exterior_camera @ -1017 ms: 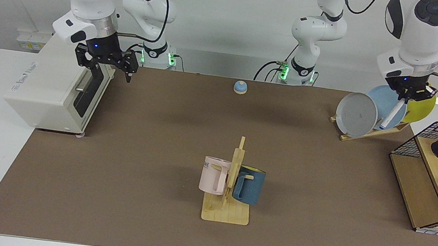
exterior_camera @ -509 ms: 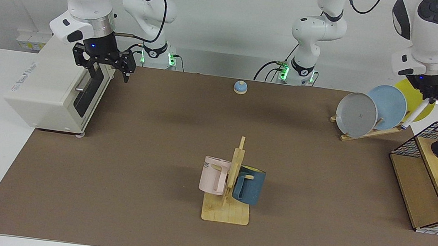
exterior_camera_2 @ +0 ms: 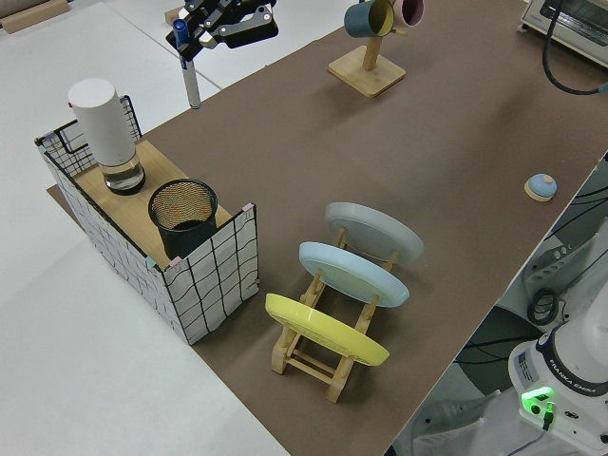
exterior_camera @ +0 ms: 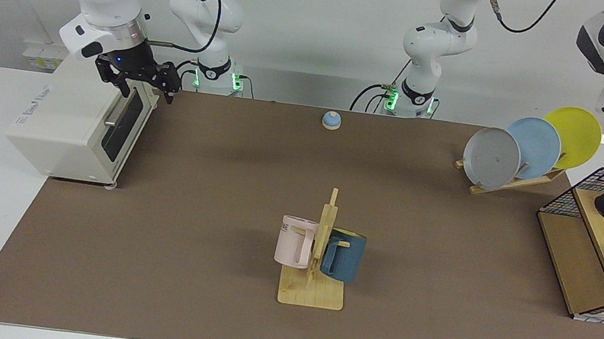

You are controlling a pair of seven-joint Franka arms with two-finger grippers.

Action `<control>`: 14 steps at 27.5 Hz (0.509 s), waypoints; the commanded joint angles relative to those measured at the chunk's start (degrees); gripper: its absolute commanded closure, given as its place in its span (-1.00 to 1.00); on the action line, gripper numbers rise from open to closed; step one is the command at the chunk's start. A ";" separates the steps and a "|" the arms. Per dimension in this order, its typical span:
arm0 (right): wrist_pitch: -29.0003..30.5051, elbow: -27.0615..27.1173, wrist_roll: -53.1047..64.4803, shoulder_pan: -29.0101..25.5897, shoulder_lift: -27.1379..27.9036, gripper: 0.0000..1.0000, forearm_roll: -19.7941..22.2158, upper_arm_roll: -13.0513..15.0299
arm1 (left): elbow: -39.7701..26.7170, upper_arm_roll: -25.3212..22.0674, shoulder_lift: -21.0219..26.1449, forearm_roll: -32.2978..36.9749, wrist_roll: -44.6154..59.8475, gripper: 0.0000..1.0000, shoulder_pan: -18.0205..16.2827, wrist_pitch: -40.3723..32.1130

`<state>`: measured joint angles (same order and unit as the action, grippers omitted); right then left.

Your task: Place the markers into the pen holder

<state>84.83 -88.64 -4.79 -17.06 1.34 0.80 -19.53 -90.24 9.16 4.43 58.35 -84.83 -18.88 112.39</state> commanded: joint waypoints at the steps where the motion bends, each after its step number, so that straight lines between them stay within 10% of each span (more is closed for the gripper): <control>1: -0.01 -1.62 1.54 0.10 -1.69 -1.00 -1.32 -1.03 | 1.91 0.68 1.28 2.90 -4.19 1.00 -3.09 2.48; 14: -0.01 -1.62 1.54 0.89 -1.69 -1.00 -1.32 -1.12 | 1.12 0.59 2.25 1.85 -20.71 1.00 -6.08 5.73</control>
<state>84.83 -88.69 -4.79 -15.47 1.14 0.50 -20.71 -89.61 9.15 5.20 60.30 -99.37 -23.74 115.66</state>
